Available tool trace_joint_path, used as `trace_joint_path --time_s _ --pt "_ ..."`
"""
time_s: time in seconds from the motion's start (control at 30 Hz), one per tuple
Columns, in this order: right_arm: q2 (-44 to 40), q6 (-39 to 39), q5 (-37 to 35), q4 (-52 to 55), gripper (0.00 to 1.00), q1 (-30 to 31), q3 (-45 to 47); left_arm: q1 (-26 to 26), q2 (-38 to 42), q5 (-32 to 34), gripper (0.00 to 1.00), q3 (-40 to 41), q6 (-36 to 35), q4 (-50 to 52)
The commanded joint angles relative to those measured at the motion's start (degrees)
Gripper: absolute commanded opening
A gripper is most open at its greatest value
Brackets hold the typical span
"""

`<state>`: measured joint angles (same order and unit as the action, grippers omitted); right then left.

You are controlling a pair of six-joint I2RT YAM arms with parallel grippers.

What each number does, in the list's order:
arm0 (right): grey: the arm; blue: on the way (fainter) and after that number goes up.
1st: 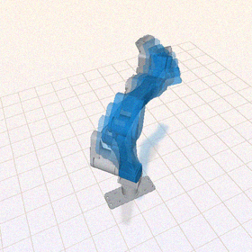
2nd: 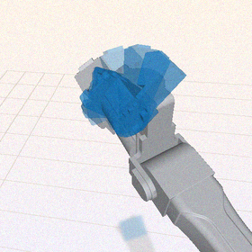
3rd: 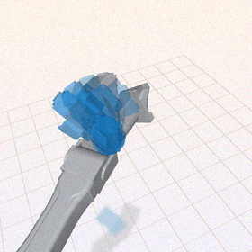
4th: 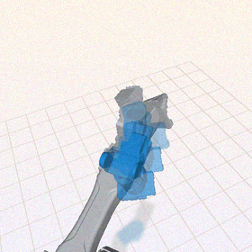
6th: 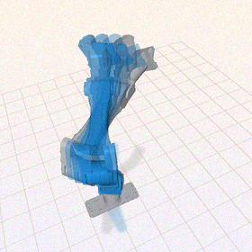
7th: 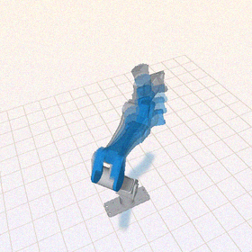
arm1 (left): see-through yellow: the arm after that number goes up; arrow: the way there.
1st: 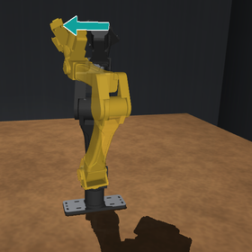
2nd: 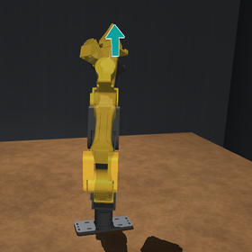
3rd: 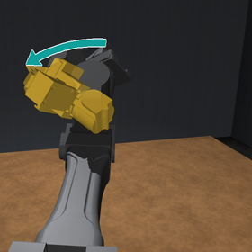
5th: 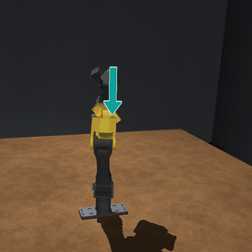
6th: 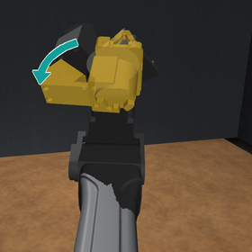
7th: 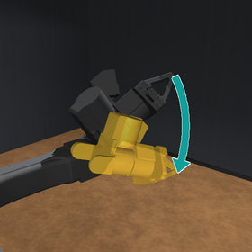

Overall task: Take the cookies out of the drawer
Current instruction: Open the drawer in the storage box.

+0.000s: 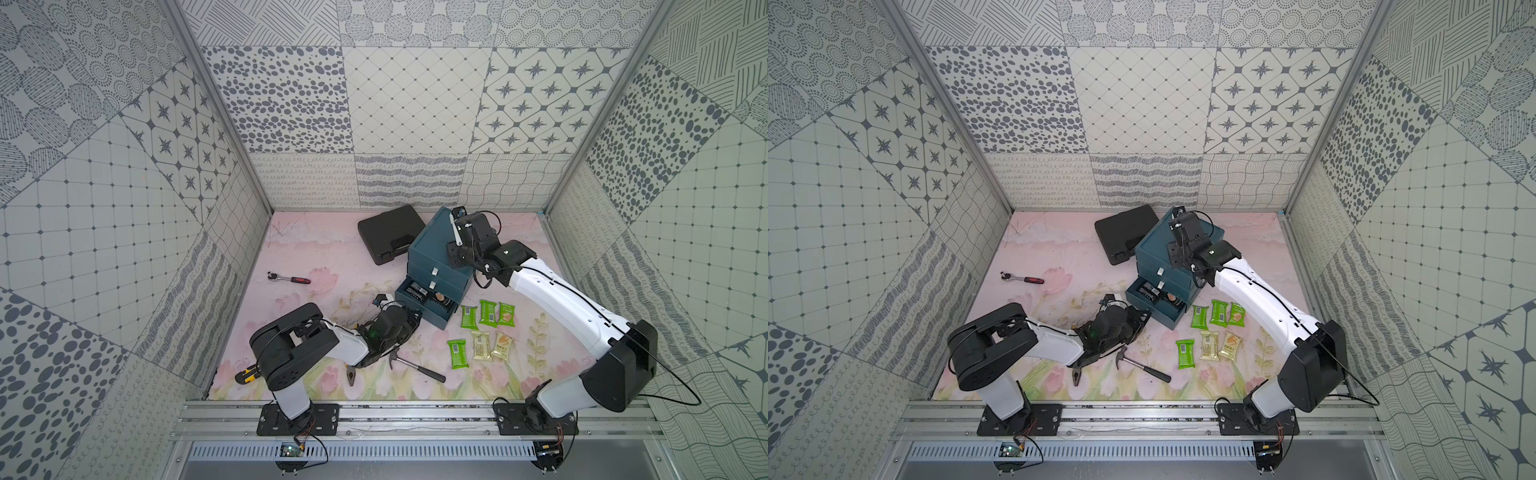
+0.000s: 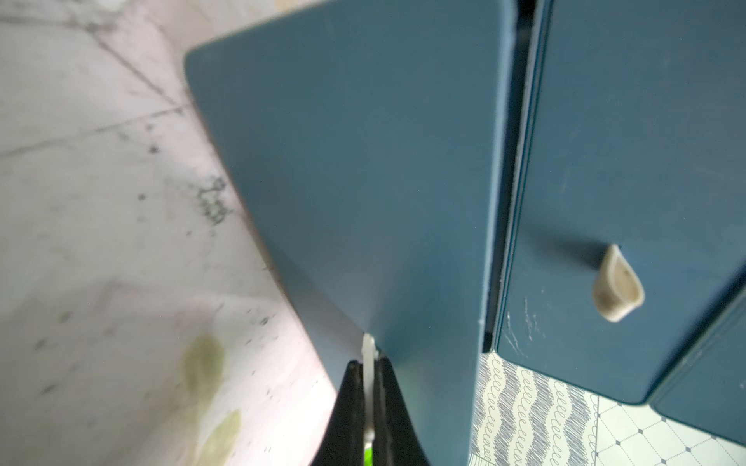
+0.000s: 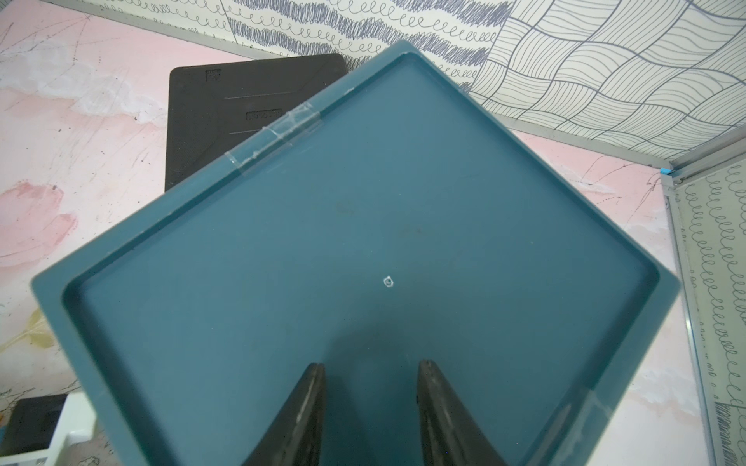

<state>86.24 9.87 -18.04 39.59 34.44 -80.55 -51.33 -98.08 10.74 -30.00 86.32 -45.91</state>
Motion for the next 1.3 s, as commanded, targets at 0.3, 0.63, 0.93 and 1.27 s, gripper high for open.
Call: trace_joint_path --time_s 0.3,0.63,0.93,1.27 --pt "3.85 -1.34 2.04 9.43 0.41 0.37 3.30 -2.71 10.90 6.39 0.00 6.86 1.78 9.90" --pt "3.94 -2.09 2.57 10.05 0.42 0.36 2.53 -4.20 16.76 8.22 0.00 9.32 1.56 15.95" --pt "2.37 -5.28 1.95 14.14 0.55 2.02 -9.48 -4.48 18.61 7.96 0.00 10.15 0.91 18.09" --pt "4.67 -2.56 5.90 15.70 0.56 16.64 -10.10 -4.50 20.57 7.98 0.00 10.81 0.44 20.77"
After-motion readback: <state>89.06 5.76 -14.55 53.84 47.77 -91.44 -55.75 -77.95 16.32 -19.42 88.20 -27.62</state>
